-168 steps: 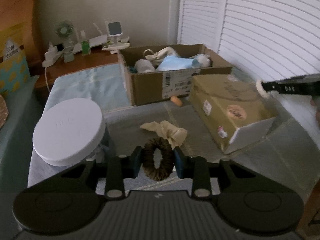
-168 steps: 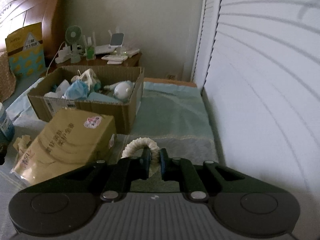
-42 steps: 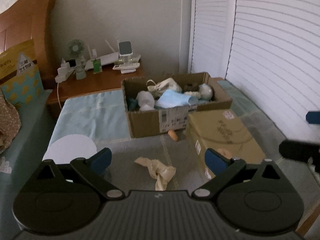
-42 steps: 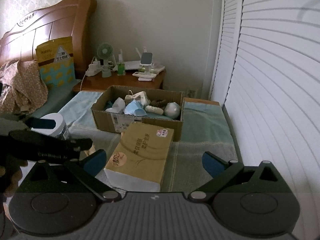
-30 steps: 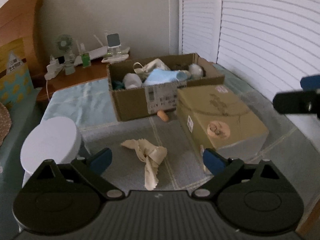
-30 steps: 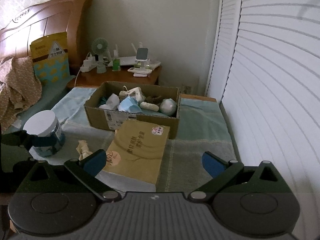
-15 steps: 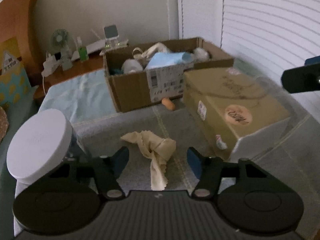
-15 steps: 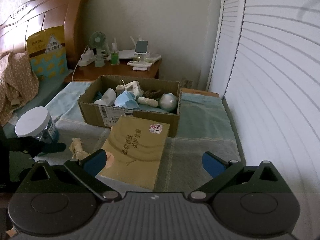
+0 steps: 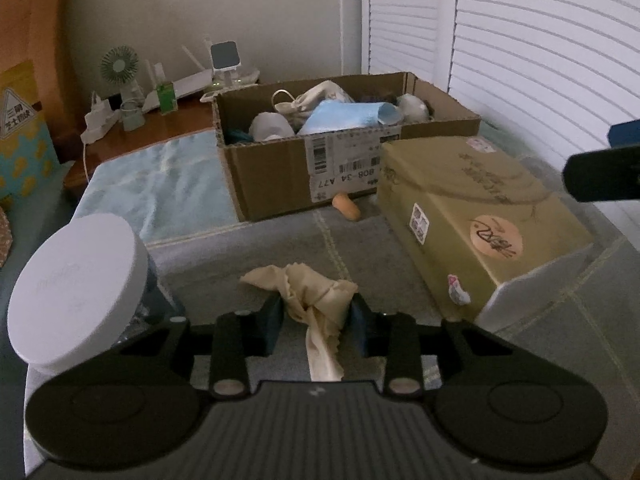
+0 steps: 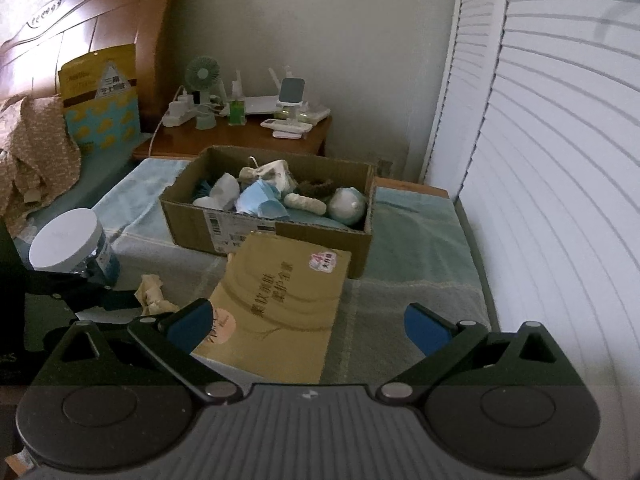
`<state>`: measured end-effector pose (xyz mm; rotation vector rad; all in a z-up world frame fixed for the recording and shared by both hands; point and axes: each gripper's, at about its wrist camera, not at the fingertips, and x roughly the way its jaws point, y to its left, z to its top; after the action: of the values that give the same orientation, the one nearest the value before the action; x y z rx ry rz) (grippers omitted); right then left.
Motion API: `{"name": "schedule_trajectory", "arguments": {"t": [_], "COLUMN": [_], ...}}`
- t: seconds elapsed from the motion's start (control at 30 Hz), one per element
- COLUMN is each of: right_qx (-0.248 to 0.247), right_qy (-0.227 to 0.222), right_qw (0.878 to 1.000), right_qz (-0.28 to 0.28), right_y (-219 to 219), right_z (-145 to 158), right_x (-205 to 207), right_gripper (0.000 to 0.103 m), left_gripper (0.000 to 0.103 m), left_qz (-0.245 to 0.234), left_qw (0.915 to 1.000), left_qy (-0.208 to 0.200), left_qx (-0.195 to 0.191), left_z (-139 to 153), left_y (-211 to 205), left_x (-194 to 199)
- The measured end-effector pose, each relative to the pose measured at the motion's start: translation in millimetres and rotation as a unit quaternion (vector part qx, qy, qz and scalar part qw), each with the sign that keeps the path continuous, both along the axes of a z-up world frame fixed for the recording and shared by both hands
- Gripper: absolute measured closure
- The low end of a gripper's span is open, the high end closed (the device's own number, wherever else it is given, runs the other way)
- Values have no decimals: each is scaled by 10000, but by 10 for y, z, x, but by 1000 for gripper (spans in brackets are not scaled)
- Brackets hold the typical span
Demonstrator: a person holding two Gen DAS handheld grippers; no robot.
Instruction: Organize soft objects
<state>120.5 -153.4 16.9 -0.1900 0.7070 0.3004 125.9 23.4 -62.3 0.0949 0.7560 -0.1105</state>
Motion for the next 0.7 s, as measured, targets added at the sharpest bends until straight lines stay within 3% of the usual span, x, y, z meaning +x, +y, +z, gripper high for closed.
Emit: {"name": "schedule_trajectory", "arguments": {"t": [0.4, 0.57, 0.7], "right_qx": [-89, -106, -33], "right_qy": [-148, -188, -257], "right_qw": [9995, 9994, 9995], "right_qz": [274, 270, 200], "right_y": [247, 270, 232], "right_z": [15, 29, 56], "right_x": [-33, -55, -68], "right_gripper": [0, 0, 0], "left_gripper": [69, 48, 48], "left_qz": [-411, -458, -506], "left_qw": [9991, 9988, 9985], "left_qy": [42, 35, -145], "left_qx": [-96, -188, -128], "left_z": [30, 66, 191], "left_y": [15, 19, 24], "left_x": [-209, -241, -253]}}
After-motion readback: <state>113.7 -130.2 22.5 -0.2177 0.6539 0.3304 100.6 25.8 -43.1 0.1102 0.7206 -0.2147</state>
